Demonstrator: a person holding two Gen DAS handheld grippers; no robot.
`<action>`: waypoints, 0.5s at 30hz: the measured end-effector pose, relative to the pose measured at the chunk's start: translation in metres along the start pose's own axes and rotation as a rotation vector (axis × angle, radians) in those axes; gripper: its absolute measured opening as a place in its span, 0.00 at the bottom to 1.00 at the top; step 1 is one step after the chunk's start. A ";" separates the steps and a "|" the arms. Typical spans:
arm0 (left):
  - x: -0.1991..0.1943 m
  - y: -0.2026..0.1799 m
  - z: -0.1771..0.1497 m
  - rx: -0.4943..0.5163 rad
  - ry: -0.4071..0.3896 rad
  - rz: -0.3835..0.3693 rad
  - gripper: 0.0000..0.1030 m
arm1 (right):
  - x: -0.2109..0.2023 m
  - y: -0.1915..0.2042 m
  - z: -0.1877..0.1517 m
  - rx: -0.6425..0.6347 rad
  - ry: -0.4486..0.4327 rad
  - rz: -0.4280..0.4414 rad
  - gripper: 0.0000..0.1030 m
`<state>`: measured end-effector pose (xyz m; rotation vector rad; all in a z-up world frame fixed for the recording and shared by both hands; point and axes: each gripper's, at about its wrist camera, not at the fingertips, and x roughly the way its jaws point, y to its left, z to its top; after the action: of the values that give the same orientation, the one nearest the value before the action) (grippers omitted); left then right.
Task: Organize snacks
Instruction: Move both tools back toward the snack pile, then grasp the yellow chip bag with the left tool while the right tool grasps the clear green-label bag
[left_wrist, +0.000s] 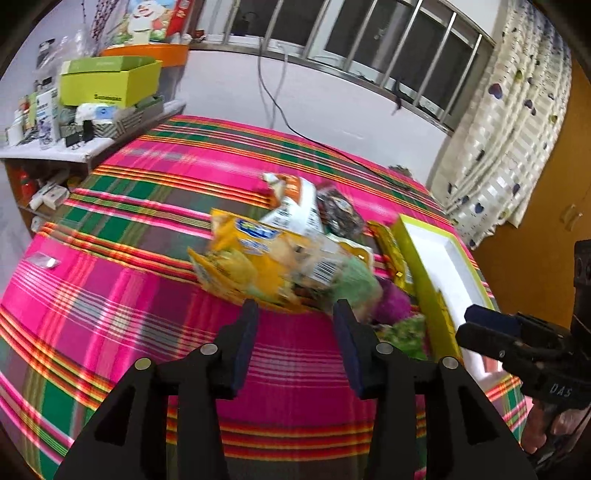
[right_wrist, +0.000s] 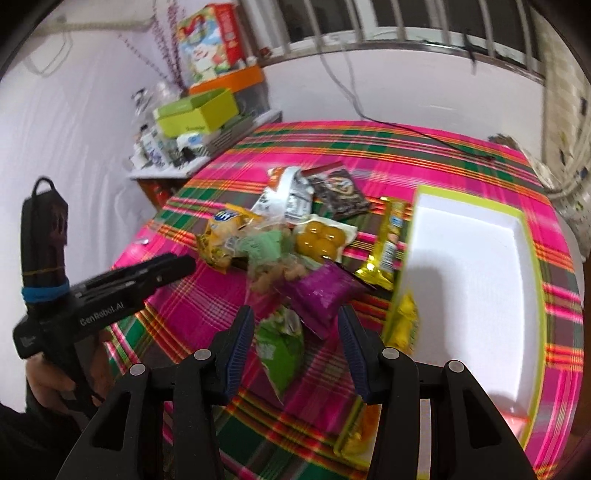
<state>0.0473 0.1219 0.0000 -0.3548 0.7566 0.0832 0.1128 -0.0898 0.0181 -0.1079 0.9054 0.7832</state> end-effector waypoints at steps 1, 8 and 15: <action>0.000 0.003 0.002 -0.002 -0.001 0.005 0.46 | 0.005 0.004 0.003 -0.016 0.008 -0.004 0.44; 0.008 0.024 0.012 0.001 0.000 0.041 0.53 | 0.045 0.022 0.021 -0.102 0.065 -0.021 0.50; 0.015 0.035 0.018 0.022 0.006 0.043 0.57 | 0.080 0.032 0.039 -0.139 0.113 -0.042 0.50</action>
<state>0.0629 0.1601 -0.0083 -0.3184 0.7704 0.1139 0.1470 -0.0062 -0.0093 -0.2948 0.9516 0.8072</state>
